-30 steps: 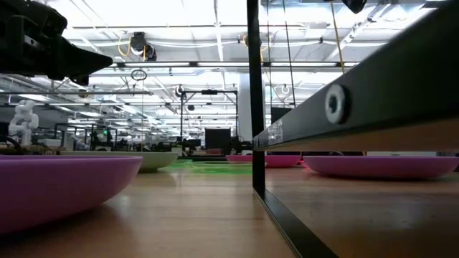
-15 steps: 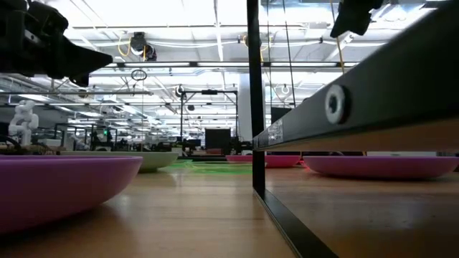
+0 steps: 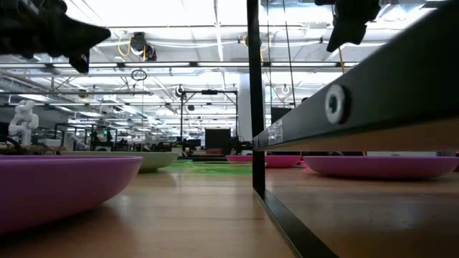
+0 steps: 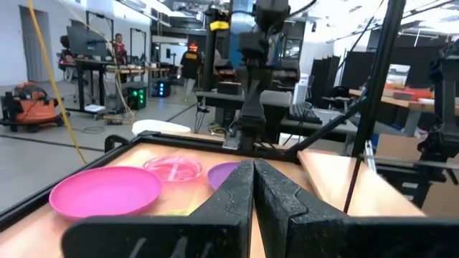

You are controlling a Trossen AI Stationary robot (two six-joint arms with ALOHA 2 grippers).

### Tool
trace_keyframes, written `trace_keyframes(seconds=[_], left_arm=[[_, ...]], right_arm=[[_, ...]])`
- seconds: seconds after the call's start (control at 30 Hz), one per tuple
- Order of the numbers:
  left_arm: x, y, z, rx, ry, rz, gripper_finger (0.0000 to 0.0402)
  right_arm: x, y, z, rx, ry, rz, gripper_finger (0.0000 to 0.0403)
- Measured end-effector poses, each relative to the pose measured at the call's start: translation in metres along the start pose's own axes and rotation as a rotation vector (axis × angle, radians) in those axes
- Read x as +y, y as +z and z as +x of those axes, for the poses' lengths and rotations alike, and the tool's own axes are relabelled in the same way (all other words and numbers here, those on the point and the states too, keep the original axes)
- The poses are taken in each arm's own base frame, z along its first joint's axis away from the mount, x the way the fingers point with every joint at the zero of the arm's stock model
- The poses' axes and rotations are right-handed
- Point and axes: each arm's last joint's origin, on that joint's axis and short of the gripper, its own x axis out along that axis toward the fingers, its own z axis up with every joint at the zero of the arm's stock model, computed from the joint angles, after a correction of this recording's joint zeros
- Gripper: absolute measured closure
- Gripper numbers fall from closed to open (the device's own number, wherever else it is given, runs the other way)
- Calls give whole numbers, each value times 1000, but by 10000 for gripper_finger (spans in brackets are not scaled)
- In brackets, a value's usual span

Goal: Place and stack plates onto a shelf
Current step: Put the right purple plate on the shelf

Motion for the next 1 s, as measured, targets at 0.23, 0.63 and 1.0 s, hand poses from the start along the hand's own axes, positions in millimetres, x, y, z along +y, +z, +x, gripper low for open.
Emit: trace_keyframes(seconds=[0.23,0.63,1.0], left_arm=[[-5,44,9,80,7,14,385],[-17,105,53,354,30,8,385],[-31,95,91,494,-9,21,385]], right_arm=[[-4,-15,19,62,-24,46,403],[-2,-48,64,105,59,101,403],[21,-78,76,155,113,78,403]])
